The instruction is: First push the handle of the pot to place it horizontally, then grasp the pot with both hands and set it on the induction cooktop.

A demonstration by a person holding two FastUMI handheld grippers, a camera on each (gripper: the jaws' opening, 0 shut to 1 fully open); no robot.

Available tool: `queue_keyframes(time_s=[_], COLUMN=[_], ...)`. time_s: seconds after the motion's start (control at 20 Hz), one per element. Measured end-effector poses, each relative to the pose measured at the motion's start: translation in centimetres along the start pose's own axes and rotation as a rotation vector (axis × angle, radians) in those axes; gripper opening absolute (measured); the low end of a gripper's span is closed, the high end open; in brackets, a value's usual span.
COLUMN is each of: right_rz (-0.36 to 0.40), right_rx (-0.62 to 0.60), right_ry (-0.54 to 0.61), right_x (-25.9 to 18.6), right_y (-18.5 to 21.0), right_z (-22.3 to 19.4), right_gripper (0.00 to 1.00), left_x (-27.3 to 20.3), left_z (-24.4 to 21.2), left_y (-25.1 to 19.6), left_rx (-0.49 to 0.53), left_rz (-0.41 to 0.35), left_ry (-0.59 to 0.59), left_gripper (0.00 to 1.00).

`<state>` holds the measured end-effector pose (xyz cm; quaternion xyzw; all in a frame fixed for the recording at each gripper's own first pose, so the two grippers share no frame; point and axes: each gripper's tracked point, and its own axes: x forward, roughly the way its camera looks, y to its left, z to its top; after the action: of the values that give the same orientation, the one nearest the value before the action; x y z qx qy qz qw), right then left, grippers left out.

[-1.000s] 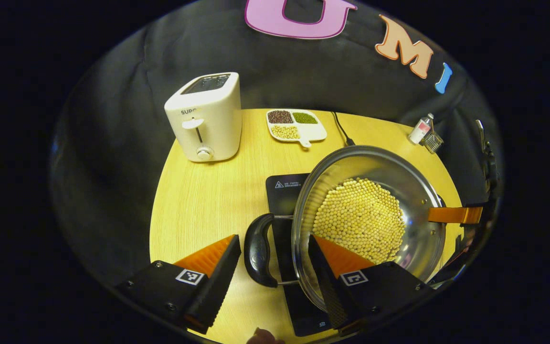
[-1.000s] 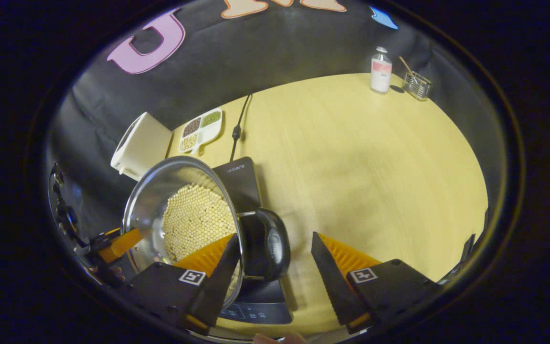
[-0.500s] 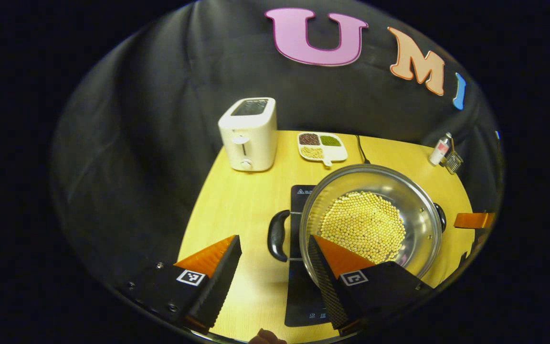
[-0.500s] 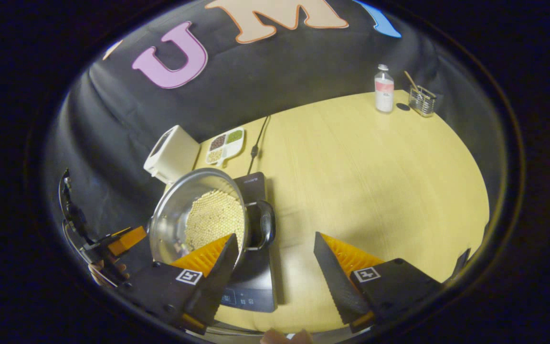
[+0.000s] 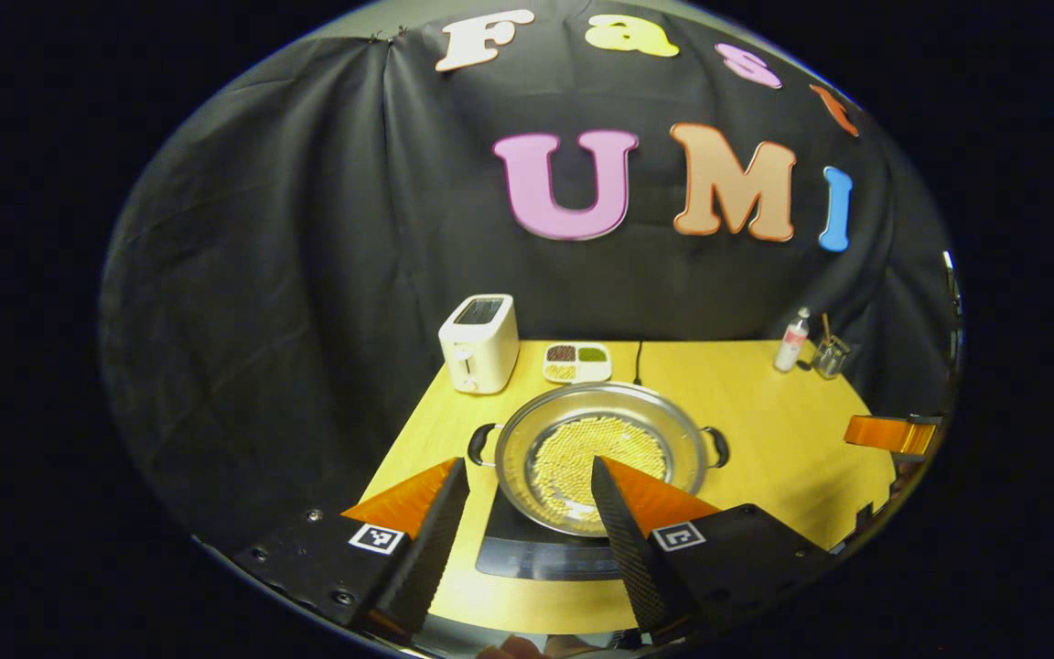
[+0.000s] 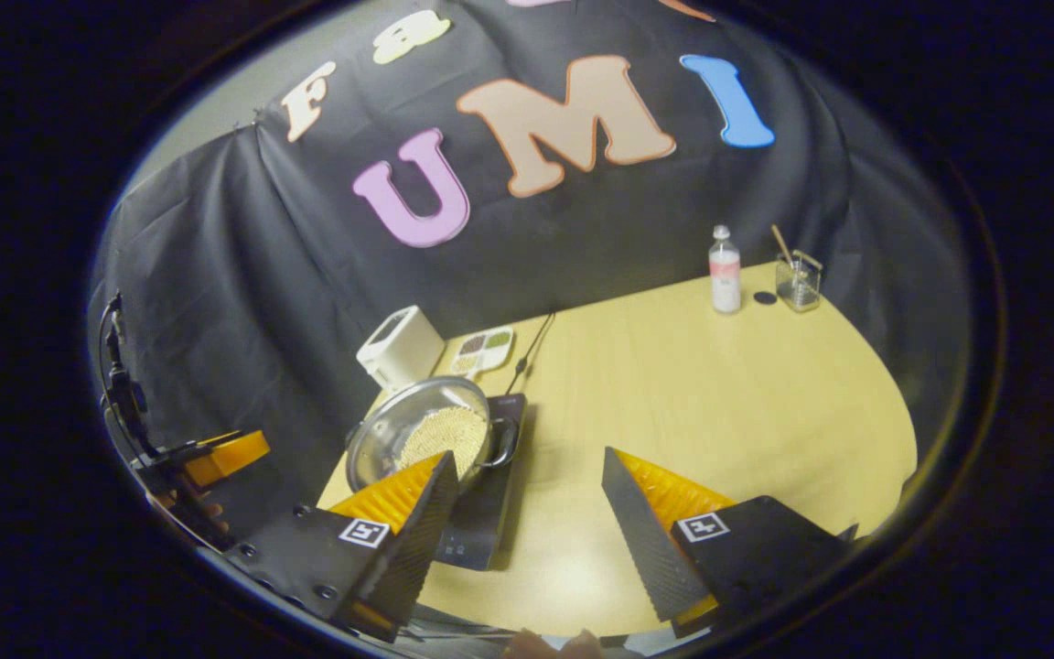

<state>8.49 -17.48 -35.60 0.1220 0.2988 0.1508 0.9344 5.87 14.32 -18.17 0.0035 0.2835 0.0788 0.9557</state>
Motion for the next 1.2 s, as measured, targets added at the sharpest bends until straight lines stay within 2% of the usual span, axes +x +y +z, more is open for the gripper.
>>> queue_keyframes(time_s=[0.3, 0.45, 0.5, 0.55, 0.7, 0.75, 0.8, 0.85, 0.9, 1.0, 1.05, 1.15, 1.2], right_rz=[-0.05, -0.087, -0.111, -0.131, -0.158, -0.158, -0.161, -0.165, -0.176, -0.175, -0.172, -0.165, -0.16], right_rx=[-0.057, -0.107, -0.141, -0.184, -0.265, -0.254, -0.232, -0.218, -0.215, -0.224, -0.23, -0.231, -0.225], right_ry=[-0.253, -0.419, -0.473, -0.505, -0.53, -0.534, -0.542, -0.546, -0.55, -0.552, -0.539, -0.552, -0.562], right_x=[-7.2, -11.7, -13.4, -14.9, -18.0, -18.7, -19.5, -20.3, -21.0, -22.0, -22.4, -22.9, -22.9], right_y=[-2.8, -2.8, -2.7, -2.6, -0.7, 0.1, 0.5, 0.5, 0.5, 0.9, 1.3, 2.2, 2.7], right_z=[6.6, 9.6, 10.5, 10.8, 10.5, 10.4, 10.3, 9.9, 9.5, 8.4, 7.9, 7.9, 8.4], right_gripper=[0.92, 0.92, 0.97, 0.97, 0.97, 0.97, 0.92, 0.92, 0.97, 0.97, 0.92, 0.92, 0.92], left_x=[-5.5, -7.8, -8.8, -9.8, -12.9, -13.4, -13.9, -14.4, -14.8, -15.5, -15.8, -16.8, -20.2], left_z=[6.7, 9.3, 10.0, 10.0, 9.8, 9.4, 8.7, 8.0, 7.3, 7.0, 6.9, 6.8, 6.6], left_y=[-5.8, -8.0, -8.3, -8.4, -7.6, -7.1, -6.9, -6.8, -6.9, -6.6, -5.9, -3.6, -4.9], left_rx=[0.025, 0.032, 0.027, 0.02, 0.003, 0.006, 0.009, 0.008, 0.001, -0.019, -0.016, -0.013, -0.014], left_rz=[-0.097, -0.159, -0.176, -0.187, -0.189, -0.186, -0.187, -0.193, -0.204, -0.215, -0.194, -0.117, -0.115], left_ry=[-0.242, -0.341, -0.37, -0.379, -0.428, -0.438, -0.44, -0.436, -0.436, -0.449, -0.442, -0.456, -0.48], left_gripper=[0.83, 0.83, 0.83, 0.84, 0.83, 0.83, 0.83, 0.83, 0.84, 0.84, 0.84, 0.86, 0.88])
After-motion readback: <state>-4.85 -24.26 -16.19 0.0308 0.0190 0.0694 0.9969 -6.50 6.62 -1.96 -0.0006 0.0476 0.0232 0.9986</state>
